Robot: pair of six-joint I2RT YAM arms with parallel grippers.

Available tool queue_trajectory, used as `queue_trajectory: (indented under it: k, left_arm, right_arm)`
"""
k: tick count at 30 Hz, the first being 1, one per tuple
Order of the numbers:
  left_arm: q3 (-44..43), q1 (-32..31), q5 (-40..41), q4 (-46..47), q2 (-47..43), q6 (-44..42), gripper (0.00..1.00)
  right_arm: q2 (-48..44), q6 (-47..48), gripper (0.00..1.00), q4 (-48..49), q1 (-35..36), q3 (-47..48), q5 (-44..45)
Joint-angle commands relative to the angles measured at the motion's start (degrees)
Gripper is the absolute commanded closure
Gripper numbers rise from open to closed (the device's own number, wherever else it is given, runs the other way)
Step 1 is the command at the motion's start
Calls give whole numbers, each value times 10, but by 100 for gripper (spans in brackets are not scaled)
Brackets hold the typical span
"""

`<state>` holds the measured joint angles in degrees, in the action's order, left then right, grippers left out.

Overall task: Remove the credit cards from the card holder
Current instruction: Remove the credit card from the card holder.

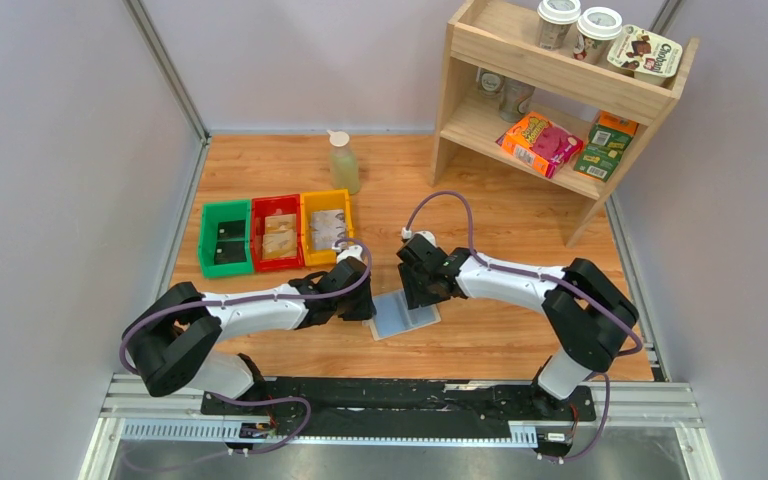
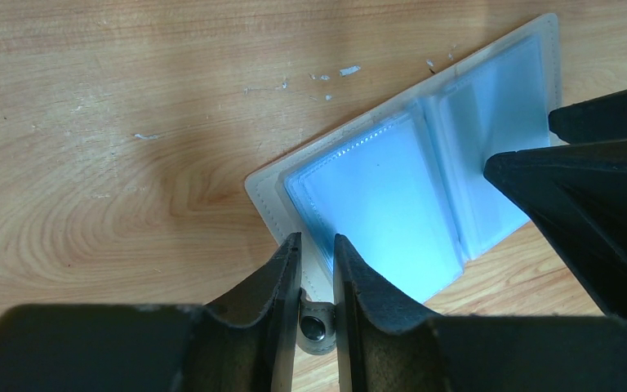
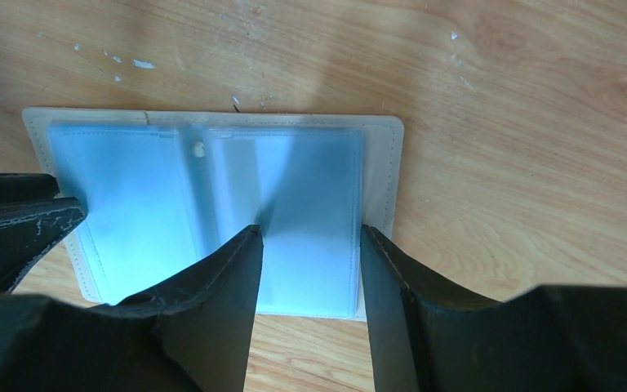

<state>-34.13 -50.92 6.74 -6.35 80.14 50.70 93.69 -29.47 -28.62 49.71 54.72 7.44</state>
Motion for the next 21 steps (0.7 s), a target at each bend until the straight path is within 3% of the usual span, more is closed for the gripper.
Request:
queue_trajectory:
  k: [1, 9, 21]
  left_arm:
    - [6, -1, -6, 4, -5, 5, 72]
    - [6, -2, -8, 5, -5, 6, 72]
    - [8, -2, -9, 12, -9, 12, 72]
  right_arm:
    - [1, 12, 51, 22, -1, 15, -13]
    - [-49, 12, 60, 70, -1, -10, -100]
    - [-79, -3, 60, 132, -1, -27, -215]
